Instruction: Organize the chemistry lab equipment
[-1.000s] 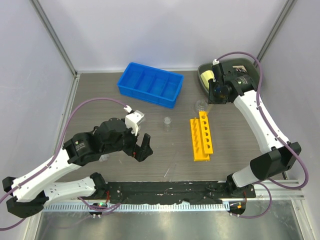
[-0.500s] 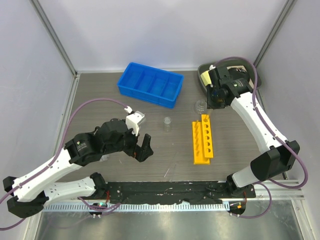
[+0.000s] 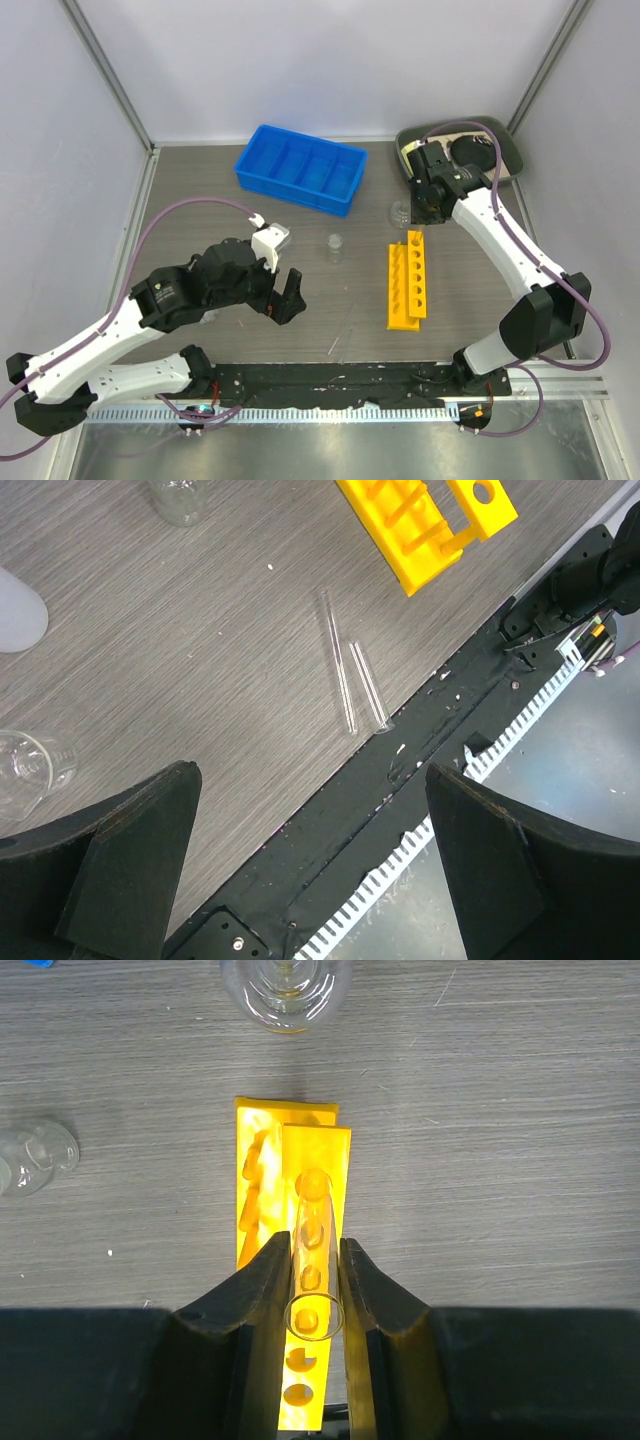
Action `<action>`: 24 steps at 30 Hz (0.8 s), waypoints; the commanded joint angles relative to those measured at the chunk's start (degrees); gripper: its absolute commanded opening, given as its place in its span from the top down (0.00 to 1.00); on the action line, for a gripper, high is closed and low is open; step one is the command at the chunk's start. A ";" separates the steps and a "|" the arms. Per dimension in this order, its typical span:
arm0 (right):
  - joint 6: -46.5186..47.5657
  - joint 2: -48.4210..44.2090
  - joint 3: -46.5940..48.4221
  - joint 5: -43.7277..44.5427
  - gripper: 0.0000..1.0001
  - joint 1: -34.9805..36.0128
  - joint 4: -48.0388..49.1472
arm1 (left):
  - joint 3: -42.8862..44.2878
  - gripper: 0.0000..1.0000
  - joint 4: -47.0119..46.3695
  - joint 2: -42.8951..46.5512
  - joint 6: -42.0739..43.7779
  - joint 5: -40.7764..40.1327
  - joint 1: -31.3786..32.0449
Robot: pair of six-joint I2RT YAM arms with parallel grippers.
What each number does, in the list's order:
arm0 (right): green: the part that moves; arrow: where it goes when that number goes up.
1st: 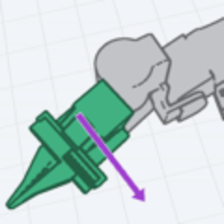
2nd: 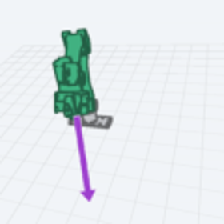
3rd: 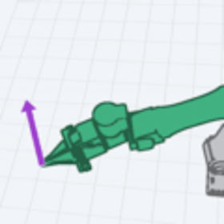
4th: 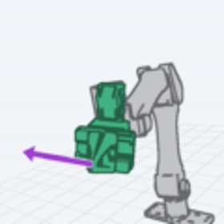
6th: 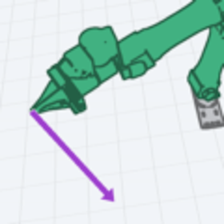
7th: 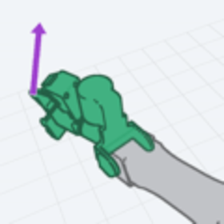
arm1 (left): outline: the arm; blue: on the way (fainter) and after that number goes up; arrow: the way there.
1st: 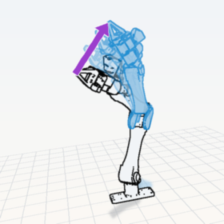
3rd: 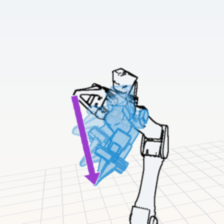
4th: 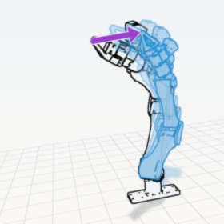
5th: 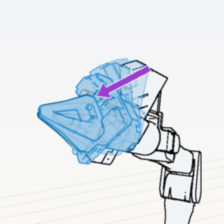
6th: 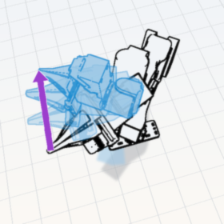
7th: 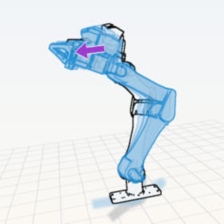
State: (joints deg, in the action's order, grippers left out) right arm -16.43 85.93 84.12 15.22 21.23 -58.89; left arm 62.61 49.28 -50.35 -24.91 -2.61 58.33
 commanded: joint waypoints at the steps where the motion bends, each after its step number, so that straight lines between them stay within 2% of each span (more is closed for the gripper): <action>1: -1.24 0.20 -1.06 3.67 0.96 0.65 3.17 | -0.38 0.00 -1.55 0.43 0.74 -0.99 -0.23; 24: -3.79 -0.94 -8.35 3.15 0.95 0.92 9.68 | -2.05 0.00 -2.61 0.69 1.00 -0.64 -0.23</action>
State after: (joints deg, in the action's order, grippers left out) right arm -19.31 85.84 77.17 17.93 21.76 -50.48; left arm 60.60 49.04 -50.35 -24.82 -2.98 58.33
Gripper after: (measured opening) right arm 0.291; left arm 0.996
